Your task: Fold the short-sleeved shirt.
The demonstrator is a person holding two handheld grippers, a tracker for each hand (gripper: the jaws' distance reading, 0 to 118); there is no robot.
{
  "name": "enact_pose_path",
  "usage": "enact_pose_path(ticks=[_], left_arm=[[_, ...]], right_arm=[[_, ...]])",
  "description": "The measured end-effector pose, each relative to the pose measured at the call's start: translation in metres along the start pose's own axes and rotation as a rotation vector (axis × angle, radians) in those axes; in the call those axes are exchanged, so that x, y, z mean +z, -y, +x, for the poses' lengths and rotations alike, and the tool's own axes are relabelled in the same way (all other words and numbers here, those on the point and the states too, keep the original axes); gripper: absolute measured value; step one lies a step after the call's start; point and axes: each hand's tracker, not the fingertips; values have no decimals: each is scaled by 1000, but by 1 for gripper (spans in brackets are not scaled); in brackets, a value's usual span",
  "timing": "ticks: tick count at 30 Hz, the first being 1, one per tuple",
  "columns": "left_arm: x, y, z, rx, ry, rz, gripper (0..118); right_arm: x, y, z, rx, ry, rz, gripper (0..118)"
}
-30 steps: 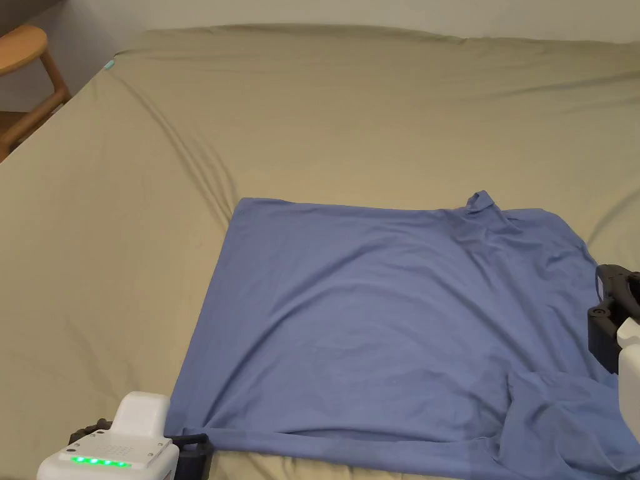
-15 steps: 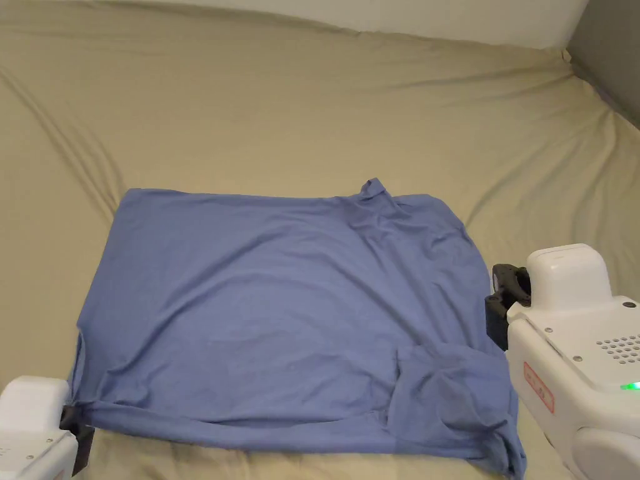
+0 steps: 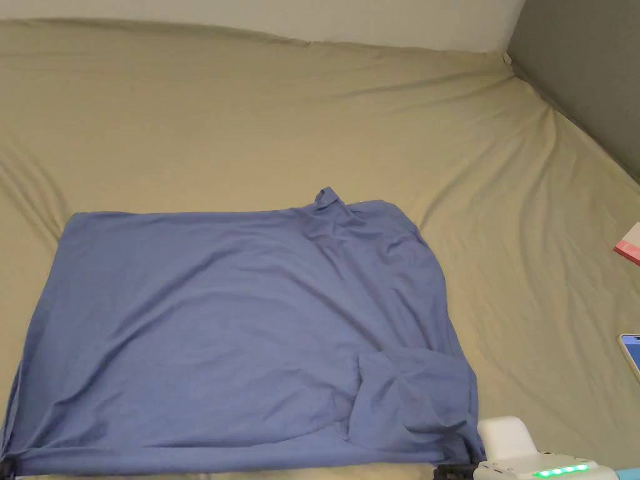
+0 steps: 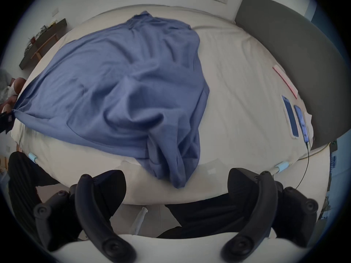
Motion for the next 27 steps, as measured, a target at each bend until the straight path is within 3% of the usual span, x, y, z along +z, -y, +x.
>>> enact_pose_path(ticks=[3,6,7,8,9,10,12,14,19,23,27], left_arm=[[-1,3,0,3,-2,-15,4],[-1,2,3,-2,-3,-31,4],[-3,2,4,-4,-2,-39,4],[-6,3,3,-6,0,-44,4],[-7,4,4,-9,-2,-46,4],[-7,4,5,-13,-7,-46,4],[-3,3,5,-6,-15,-29,4],[2,2,3,20,-12,-5,4],[13,-9,-2,138,31,127,4],[7,-37,-6,203,47,159,4],[-19,-71,-6,184,39,141,4]], right_arm=[[-12,-10,18,-20,-27,56,90],[-40,-15,37,-11,-71,40,29],[-45,-16,40,1,-77,38,14],[-48,-15,43,16,-92,63,10],[-35,-12,16,15,-95,104,10],[-32,-10,13,14,-80,102,9],[-23,-5,17,21,-115,187,8],[4,-8,4,-13,-118,234,8],[39,-25,17,-88,-152,377,8],[47,-61,21,-114,-162,378,8],[33,-108,20,-106,-125,354,8]])
